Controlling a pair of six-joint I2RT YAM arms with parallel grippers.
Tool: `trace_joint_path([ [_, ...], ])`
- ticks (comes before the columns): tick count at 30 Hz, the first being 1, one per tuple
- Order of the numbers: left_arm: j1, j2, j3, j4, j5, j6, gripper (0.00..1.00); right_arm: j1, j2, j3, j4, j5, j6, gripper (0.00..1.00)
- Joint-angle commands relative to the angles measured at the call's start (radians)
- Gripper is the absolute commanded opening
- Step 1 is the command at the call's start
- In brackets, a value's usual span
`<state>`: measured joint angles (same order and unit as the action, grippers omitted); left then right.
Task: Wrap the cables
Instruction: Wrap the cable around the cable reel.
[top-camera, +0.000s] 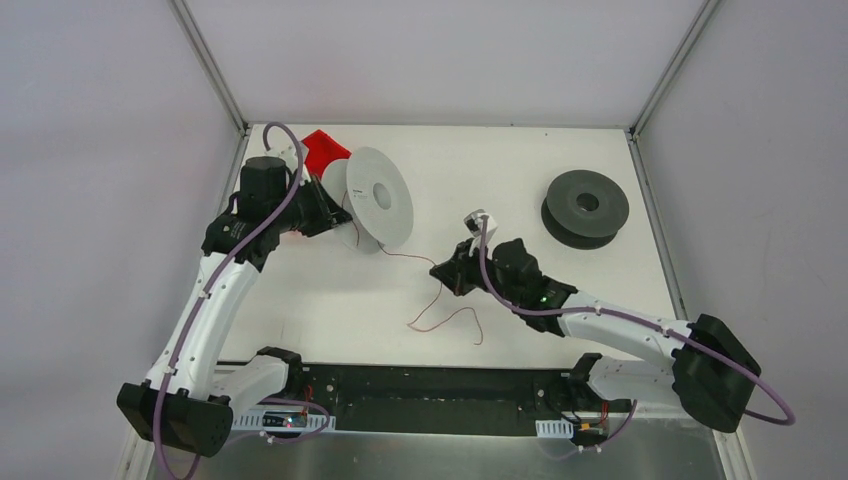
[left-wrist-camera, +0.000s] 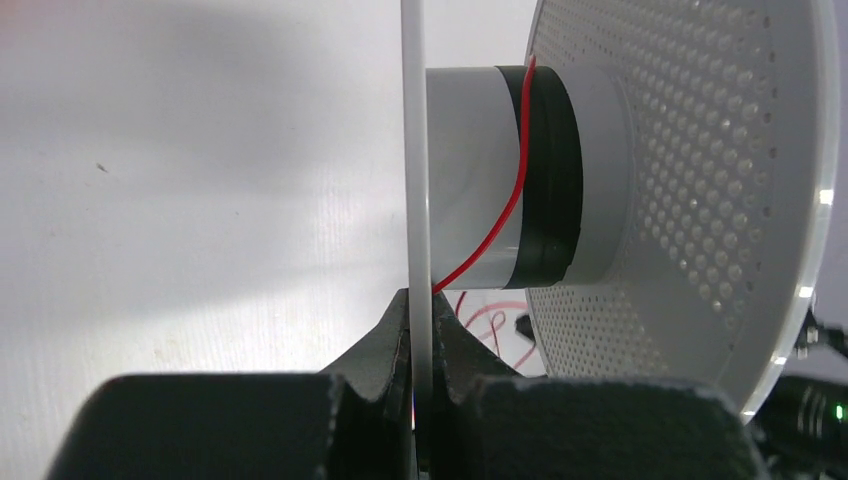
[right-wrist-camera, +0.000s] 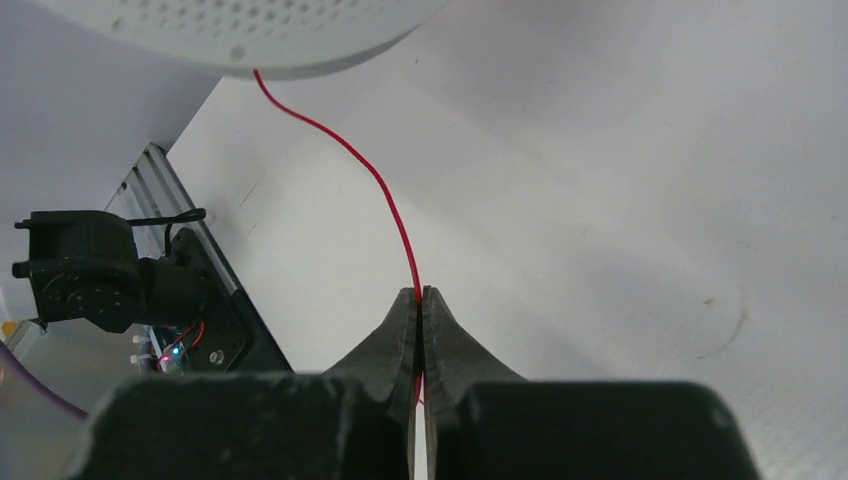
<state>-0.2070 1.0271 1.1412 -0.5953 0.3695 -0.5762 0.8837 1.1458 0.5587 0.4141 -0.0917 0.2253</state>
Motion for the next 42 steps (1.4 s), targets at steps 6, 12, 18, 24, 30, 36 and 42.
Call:
trace_joint_path([
  [6,-0.025,-0.031,-0.062,0.136,-0.239,0.059,0.00,0.161,0.094,0.141,0.051,0.102,0.044,0.00],
  [12,-0.129,-0.043,-0.113,0.102,-0.442,0.214,0.00,0.174,0.119,0.253,-0.021,0.048,0.029,0.00],
  [18,-0.239,-0.006,-0.128,0.063,-0.530,0.303,0.00,0.173,0.130,0.319,-0.043,0.053,-0.036,0.00],
  [24,-0.274,0.010,-0.136,0.014,-0.485,0.404,0.00,0.147,0.151,0.417,-0.131,0.086,-0.174,0.00],
  [30,-0.295,0.006,-0.122,-0.036,-0.465,0.466,0.00,0.122,0.174,0.474,-0.188,0.115,-0.325,0.00],
  [36,-0.295,0.021,-0.101,-0.076,-0.383,0.488,0.00,0.130,0.180,0.422,-0.150,0.185,-0.524,0.00],
  [42,-0.295,0.031,-0.093,-0.109,-0.265,0.542,0.00,0.132,0.150,0.383,-0.069,0.268,-0.632,0.00],
])
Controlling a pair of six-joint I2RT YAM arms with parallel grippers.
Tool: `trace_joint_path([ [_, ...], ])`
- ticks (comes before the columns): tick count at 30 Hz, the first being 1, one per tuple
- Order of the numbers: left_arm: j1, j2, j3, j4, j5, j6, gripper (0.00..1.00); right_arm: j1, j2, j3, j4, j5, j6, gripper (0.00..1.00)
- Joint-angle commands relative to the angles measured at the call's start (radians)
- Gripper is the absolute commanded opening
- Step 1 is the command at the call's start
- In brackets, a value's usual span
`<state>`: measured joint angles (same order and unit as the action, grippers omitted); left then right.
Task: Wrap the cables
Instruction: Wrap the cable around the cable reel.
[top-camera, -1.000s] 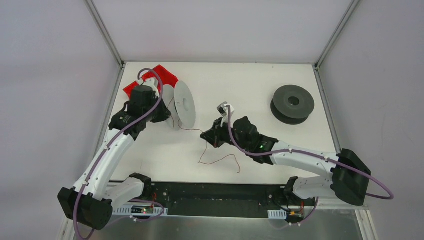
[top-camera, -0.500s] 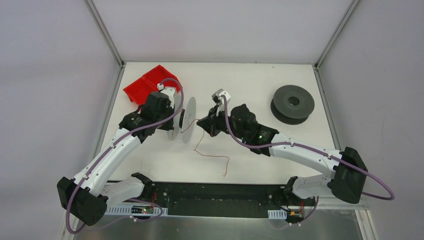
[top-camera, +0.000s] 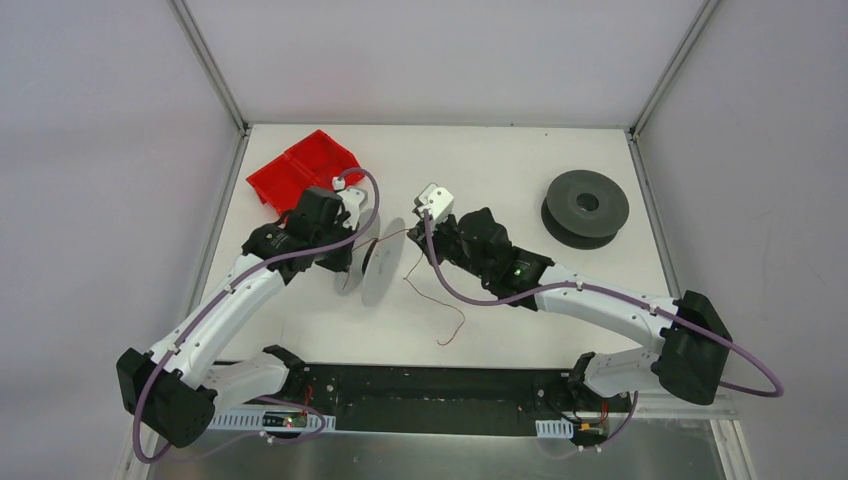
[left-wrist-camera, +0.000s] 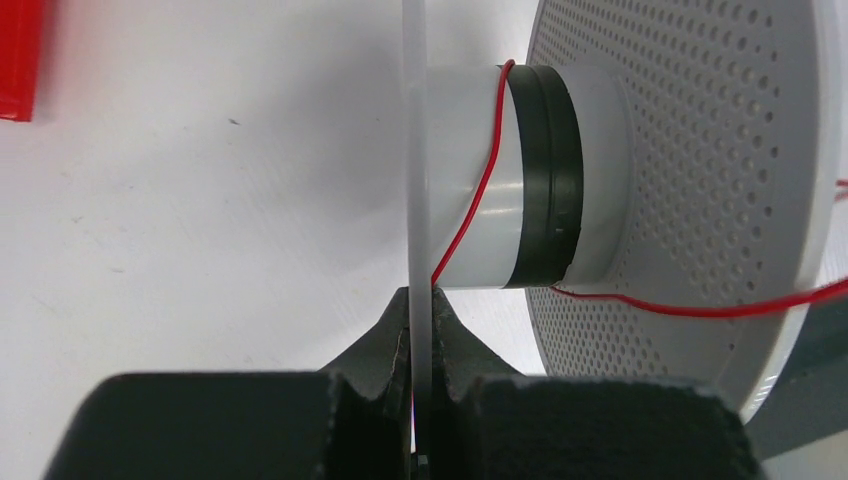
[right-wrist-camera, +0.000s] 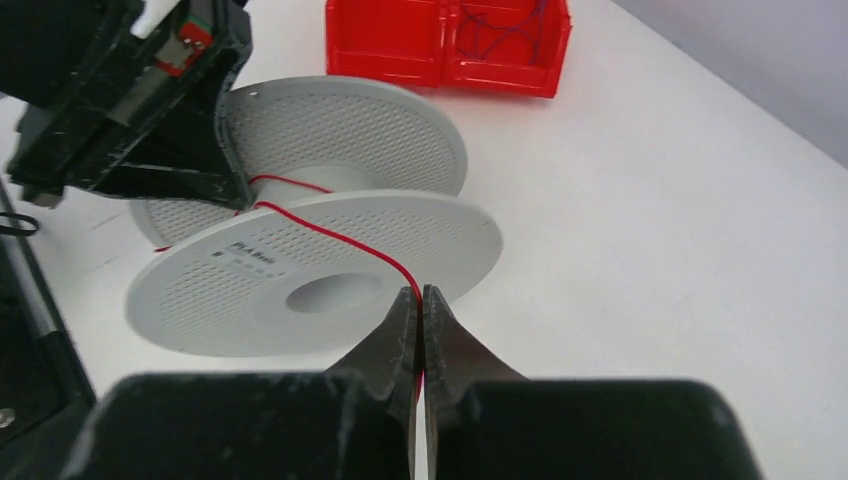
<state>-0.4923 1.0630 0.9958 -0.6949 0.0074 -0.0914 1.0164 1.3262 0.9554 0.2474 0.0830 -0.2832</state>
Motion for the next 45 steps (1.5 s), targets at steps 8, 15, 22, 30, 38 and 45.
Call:
trace_joint_path([
  [8,-0.009,0.004,0.107,-0.071,0.283,0.081,0.00,-0.044,0.000,-0.048,0.124,0.092,-0.148,0.00],
  [15,0.000,-0.059,0.130,-0.100,0.303,0.082,0.00,-0.051,-0.033,-0.096,0.065,0.099,-0.055,0.00],
  [22,0.003,-0.084,0.174,-0.130,0.315,0.043,0.00,-0.058,-0.101,-0.202,0.104,0.068,0.034,0.03],
  [30,0.003,-0.085,0.197,-0.129,0.356,0.009,0.00,-0.060,-0.117,-0.304,0.240,-0.062,0.119,0.15],
  [38,0.003,-0.086,0.211,-0.127,0.357,-0.007,0.00,-0.067,-0.081,-0.327,0.306,-0.137,0.173,0.22],
  [45,0.003,-0.098,0.238,-0.120,0.302,-0.038,0.00,-0.095,-0.134,-0.429,0.385,-0.139,0.206,0.30],
])
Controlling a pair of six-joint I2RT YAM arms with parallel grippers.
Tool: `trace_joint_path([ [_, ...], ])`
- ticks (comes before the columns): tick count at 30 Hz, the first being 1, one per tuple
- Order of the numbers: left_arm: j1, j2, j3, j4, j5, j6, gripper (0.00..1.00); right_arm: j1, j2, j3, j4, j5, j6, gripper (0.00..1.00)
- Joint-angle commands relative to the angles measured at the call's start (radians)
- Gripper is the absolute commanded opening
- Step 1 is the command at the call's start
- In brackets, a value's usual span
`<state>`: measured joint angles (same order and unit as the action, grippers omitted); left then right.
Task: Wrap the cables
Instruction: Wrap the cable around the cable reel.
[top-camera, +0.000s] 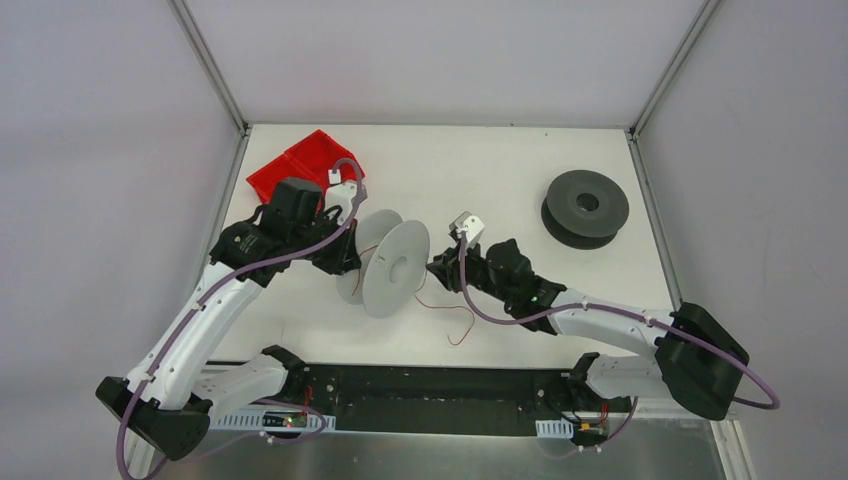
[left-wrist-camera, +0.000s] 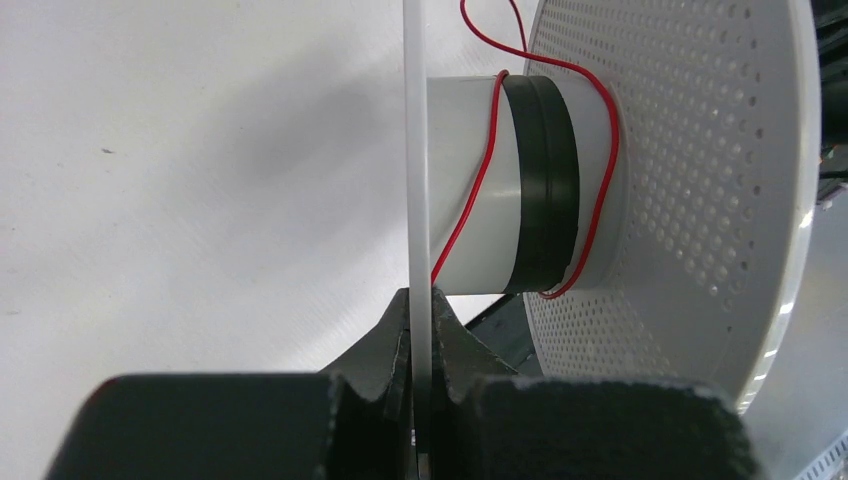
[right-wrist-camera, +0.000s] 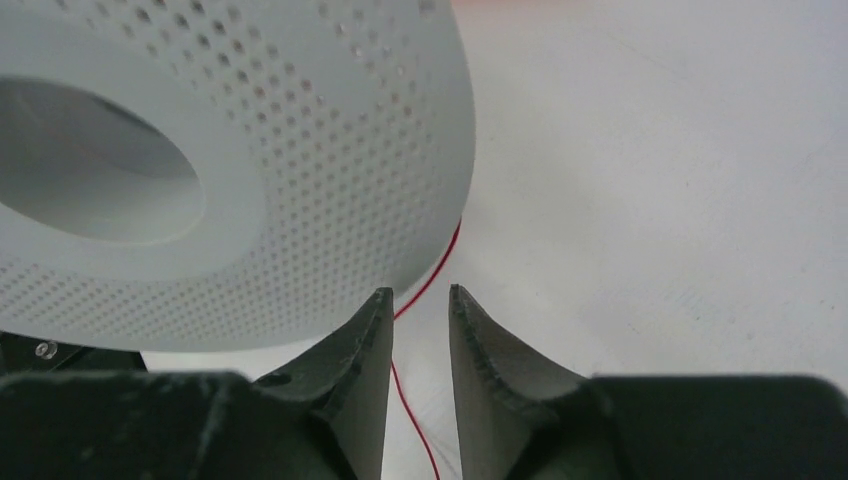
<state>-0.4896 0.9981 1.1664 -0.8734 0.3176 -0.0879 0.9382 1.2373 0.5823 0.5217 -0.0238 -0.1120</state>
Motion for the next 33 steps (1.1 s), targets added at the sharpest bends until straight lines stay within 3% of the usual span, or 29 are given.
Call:
trace_joint_path([
  [1,0.000,-0.034,0.070,0.060,-0.015,-0.042,0.00,-0.022,-0.049,-0.081,0.123,-0.029,0.033,0.33],
  [7,0.000,-0.035,0.061,0.065,-0.036,-0.060,0.00,-0.031,-0.045,-0.180,0.217,-0.107,-0.004,0.53],
  [13,0.000,-0.040,0.067,0.081,-0.059,-0.087,0.00,-0.029,0.093,-0.205,0.392,-0.204,-0.030,0.63],
  [16,0.000,-0.044,0.069,0.091,-0.064,-0.111,0.00,-0.027,0.195,-0.208,0.514,-0.214,-0.033,0.65],
  [23,0.006,-0.041,0.076,0.108,-0.063,-0.170,0.00,-0.020,0.367,-0.150,0.591,-0.204,0.000,0.64],
  [33,0.039,-0.067,0.077,0.154,-0.150,-0.240,0.00,0.017,0.500,-0.094,0.531,-0.058,0.044,0.54],
])
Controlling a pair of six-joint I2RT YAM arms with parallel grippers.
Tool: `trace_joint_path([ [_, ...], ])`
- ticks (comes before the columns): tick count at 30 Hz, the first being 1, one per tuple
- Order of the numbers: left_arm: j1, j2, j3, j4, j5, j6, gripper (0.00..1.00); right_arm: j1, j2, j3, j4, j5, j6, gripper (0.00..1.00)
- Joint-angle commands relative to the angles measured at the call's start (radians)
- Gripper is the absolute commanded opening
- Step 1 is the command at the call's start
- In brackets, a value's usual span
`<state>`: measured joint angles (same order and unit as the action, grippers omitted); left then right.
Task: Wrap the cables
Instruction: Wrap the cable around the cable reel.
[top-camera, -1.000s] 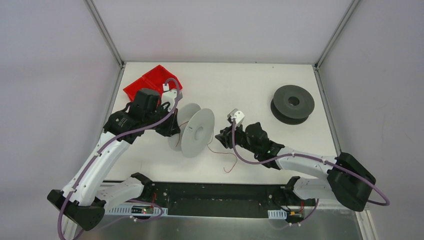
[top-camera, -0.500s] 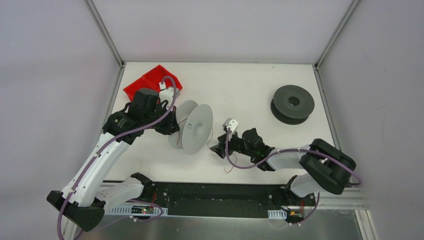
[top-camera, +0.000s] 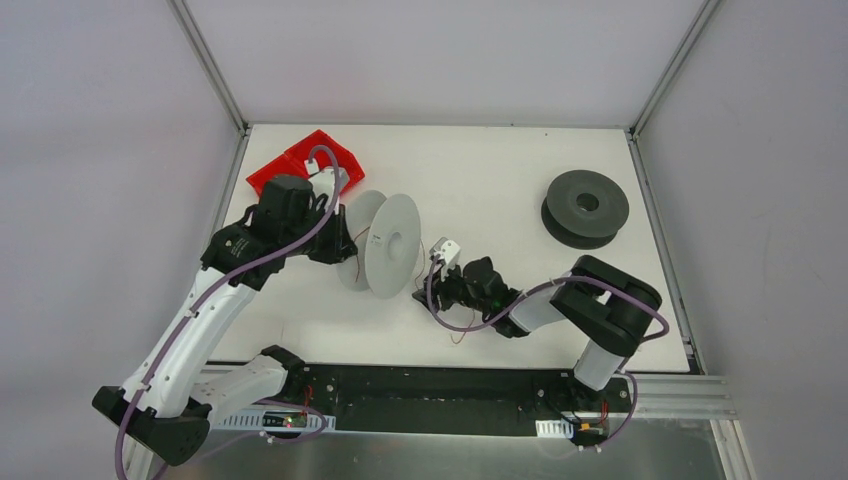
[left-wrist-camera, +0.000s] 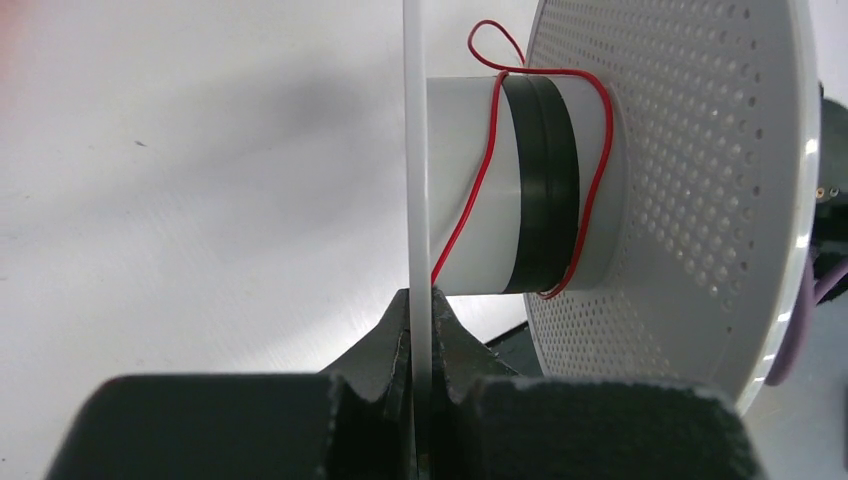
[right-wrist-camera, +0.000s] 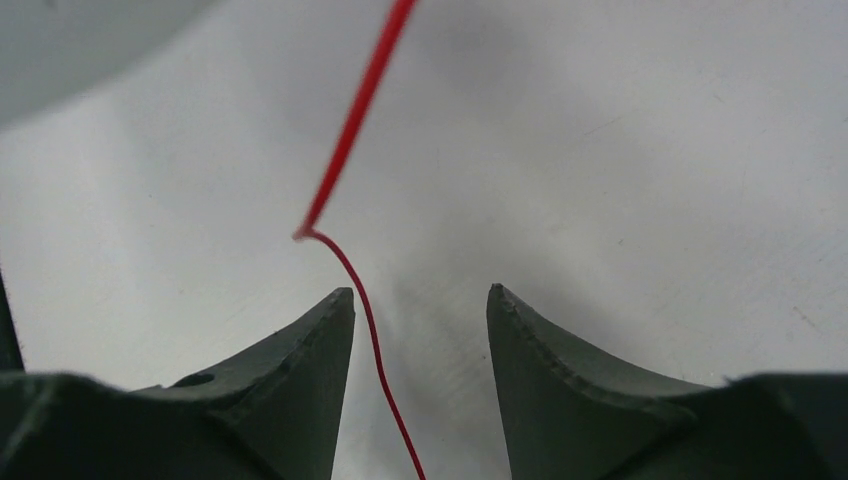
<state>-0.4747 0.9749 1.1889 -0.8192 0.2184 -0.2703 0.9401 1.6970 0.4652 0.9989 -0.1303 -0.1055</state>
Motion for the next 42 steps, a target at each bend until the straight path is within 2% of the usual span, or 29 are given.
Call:
trace_joint_path([
  [1,0.026,-0.051,0.049,0.111,-0.075,-0.067,0.00,0.020,0.050,0.019,0.069,0.053,0.049,0.51],
  [4,0.039,-0.067,0.035,0.141,-0.142,-0.104,0.00,0.042,0.084,-0.001,0.136,0.071,0.086,0.39],
  [8,0.058,-0.103,-0.006,0.225,-0.141,-0.158,0.00,0.082,0.138,-0.029,0.241,0.124,0.138,0.16],
  [10,0.067,-0.126,-0.042,0.280,-0.137,-0.196,0.00,0.104,0.147,-0.031,0.253,0.118,0.151,0.11],
  [16,0.122,-0.160,-0.103,0.372,-0.152,-0.285,0.00,0.173,0.066,-0.023,0.174,0.166,0.161,0.08],
  [27,0.165,-0.218,-0.219,0.490,-0.291,-0.413,0.00,0.367,-0.099,0.173,-0.251,0.343,0.058,0.00],
  [31,0.166,-0.216,-0.235,0.489,-0.316,-0.412,0.00,0.394,-0.151,0.193,-0.286,0.340,0.045,0.00],
  [34,0.165,-0.207,-0.242,0.489,-0.322,-0.360,0.00,0.400,-0.190,0.212,-0.332,0.354,0.040,0.00],
  [42,0.156,-0.116,-0.223,0.429,-0.272,-0.139,0.00,0.399,-0.305,0.394,-0.676,0.368,-0.107,0.00],
])
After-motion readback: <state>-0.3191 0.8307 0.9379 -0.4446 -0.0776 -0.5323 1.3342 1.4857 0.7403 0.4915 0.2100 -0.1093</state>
